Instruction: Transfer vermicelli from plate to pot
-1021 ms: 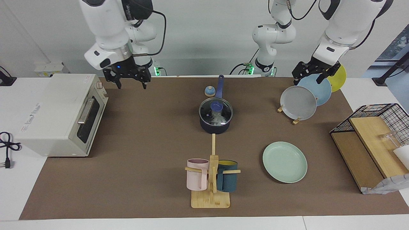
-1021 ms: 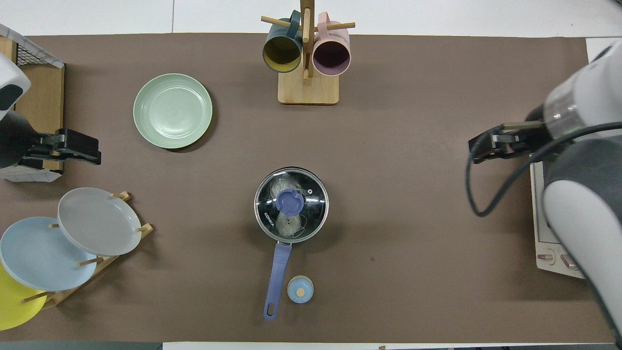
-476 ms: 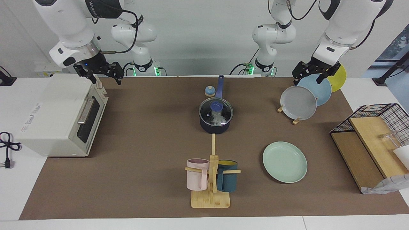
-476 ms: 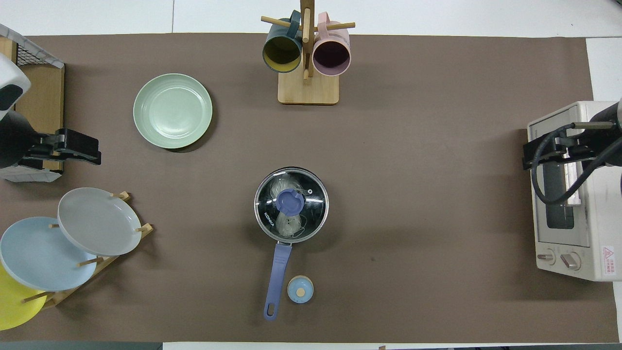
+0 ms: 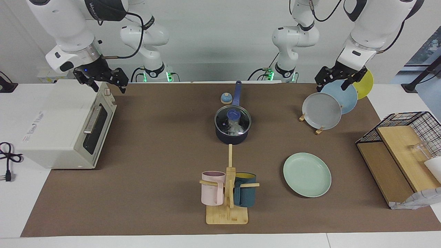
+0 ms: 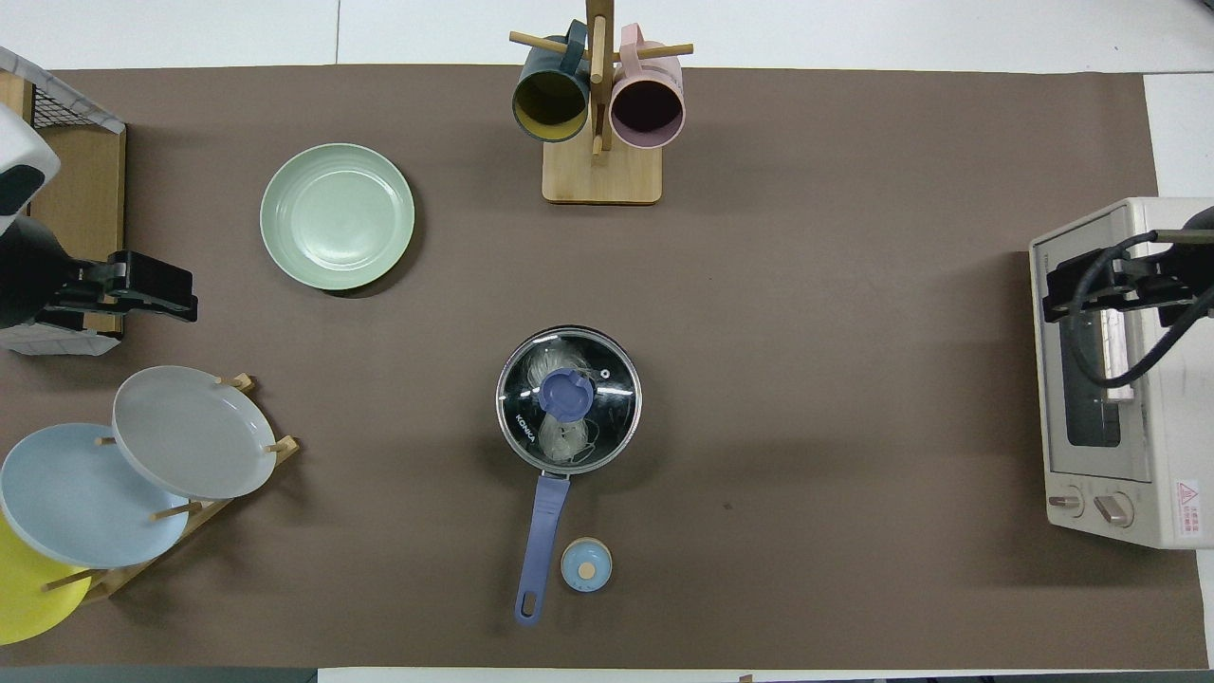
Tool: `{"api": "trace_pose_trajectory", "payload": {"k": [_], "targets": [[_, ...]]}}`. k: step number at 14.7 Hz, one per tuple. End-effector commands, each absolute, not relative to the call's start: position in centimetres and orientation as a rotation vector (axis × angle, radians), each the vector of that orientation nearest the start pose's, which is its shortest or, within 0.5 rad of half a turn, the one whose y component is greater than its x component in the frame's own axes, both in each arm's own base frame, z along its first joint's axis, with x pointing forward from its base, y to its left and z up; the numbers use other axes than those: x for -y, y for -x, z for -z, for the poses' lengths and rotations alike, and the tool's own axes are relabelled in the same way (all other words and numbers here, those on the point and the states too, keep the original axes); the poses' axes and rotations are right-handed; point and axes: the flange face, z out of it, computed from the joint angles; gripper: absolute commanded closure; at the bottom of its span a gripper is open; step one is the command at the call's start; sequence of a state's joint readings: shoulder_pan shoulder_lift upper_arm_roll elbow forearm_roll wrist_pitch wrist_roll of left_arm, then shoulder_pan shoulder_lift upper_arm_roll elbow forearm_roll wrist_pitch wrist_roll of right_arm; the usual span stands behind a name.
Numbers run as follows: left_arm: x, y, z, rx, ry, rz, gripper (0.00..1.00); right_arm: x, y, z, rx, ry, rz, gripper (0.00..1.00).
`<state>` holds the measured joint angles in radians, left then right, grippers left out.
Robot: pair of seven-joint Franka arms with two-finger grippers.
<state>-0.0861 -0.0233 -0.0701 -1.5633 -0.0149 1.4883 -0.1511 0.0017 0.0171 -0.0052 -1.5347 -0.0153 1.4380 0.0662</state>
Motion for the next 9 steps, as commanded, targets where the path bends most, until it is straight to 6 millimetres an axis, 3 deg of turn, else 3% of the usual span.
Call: {"api": "trace_pose_trajectory", "payload": {"k": [1,9], "targets": [[8.3,-52.3,-63.6,0.008,3.156,-0.087,0.0,1.0,-54.0,-61.9,-0.074,3.156,-0.165,0.0],[8.3,-52.4,-63.5,0.008,3.156,-0.09,0.0,0.8,-54.1,-63.1,-0.062,3.148,-0.133,0.0]]}}
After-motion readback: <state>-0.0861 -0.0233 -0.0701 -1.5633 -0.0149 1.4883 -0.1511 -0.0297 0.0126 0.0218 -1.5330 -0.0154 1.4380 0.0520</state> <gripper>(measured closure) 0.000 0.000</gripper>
